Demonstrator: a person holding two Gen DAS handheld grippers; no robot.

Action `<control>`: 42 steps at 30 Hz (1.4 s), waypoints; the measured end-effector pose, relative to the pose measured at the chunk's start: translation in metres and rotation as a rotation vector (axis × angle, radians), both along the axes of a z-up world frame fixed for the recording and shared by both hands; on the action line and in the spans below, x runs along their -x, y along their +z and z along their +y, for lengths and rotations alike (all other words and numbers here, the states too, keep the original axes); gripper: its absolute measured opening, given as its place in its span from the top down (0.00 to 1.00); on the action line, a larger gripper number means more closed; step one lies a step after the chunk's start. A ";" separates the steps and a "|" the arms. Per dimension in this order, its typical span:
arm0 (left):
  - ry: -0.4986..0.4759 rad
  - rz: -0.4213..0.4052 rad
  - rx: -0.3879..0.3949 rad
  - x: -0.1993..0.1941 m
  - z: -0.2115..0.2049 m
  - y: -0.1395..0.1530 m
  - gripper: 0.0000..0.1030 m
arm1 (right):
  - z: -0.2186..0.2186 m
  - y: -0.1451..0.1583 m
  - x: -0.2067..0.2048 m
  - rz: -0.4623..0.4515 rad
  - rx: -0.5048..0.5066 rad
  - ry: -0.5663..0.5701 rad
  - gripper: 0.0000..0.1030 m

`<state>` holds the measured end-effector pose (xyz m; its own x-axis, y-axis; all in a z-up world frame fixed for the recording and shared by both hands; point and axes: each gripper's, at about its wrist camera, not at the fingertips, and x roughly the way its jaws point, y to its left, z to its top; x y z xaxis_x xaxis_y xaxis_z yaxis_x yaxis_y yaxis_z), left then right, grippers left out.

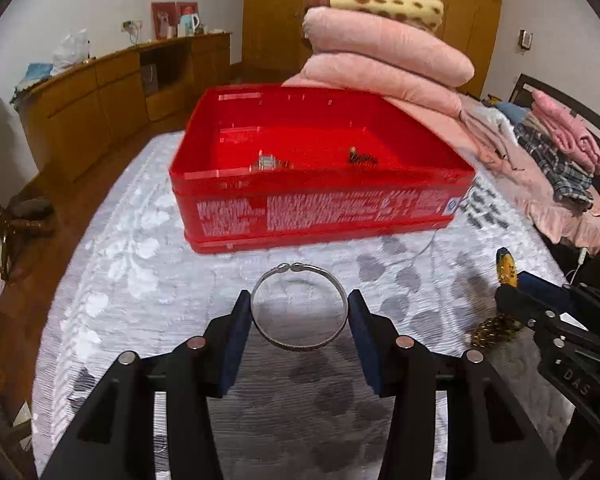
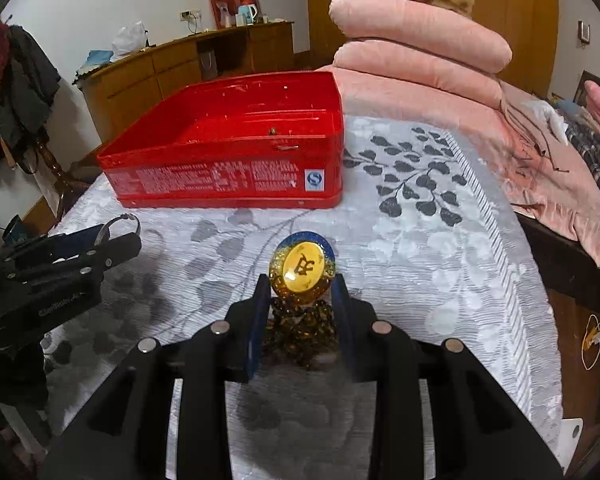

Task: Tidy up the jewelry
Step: 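Carry bangle with left tool while right tool carries necklace over red tin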

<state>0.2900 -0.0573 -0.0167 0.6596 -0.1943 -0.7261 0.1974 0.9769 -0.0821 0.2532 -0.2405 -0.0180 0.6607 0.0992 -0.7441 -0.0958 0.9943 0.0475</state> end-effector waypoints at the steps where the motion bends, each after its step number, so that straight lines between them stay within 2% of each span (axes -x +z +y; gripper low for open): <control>1: -0.002 -0.007 0.001 0.000 0.000 0.003 0.53 | 0.001 0.002 0.000 0.000 0.000 0.001 0.71; 11: 0.008 -0.089 0.018 -0.012 -0.001 0.037 0.53 | 0.010 0.033 -0.020 -0.032 0.000 0.035 0.72; 13: 0.011 -0.107 0.021 -0.015 0.001 0.045 0.53 | 0.012 0.045 -0.024 -0.046 -0.021 0.055 1.00; 18: 0.022 -0.142 0.022 -0.027 0.004 0.059 0.53 | 0.016 0.071 -0.034 -0.096 -0.017 0.070 1.00; 21: 0.031 -0.136 0.033 -0.029 0.009 0.058 0.53 | 0.014 0.070 -0.042 -0.075 -0.025 0.074 1.00; 23: 0.033 -0.129 0.036 -0.029 0.012 0.054 0.53 | 0.013 0.060 -0.043 -0.047 -0.030 0.081 0.95; 24: 0.033 -0.124 0.037 -0.029 0.013 0.052 0.53 | 0.013 0.050 -0.046 -0.017 -0.035 0.088 0.88; 25: 0.034 -0.119 0.037 -0.029 0.014 0.048 0.53 | 0.014 0.043 -0.047 0.001 -0.047 0.093 0.79; 26: 0.033 -0.112 0.034 -0.029 0.014 0.045 0.53 | 0.016 0.032 -0.049 0.030 -0.056 0.107 0.63; 27: 0.034 -0.108 0.032 -0.029 0.015 0.043 0.53 | 0.019 0.026 -0.050 0.046 -0.055 0.117 0.55; 32: 0.040 -0.073 0.027 -0.030 0.017 0.027 0.53 | 0.025 -0.006 -0.065 0.128 -0.021 0.100 0.44; 37: 0.043 -0.066 0.027 -0.032 0.017 0.021 0.53 | 0.028 -0.030 -0.080 0.182 -0.020 0.060 0.45; 41: 0.042 -0.061 0.033 -0.033 0.018 0.019 0.53 | 0.031 -0.034 -0.087 0.153 -0.015 0.037 0.44; 42: 0.042 -0.060 0.034 -0.032 0.019 0.019 0.53 | 0.033 -0.034 -0.086 0.145 -0.001 0.037 0.47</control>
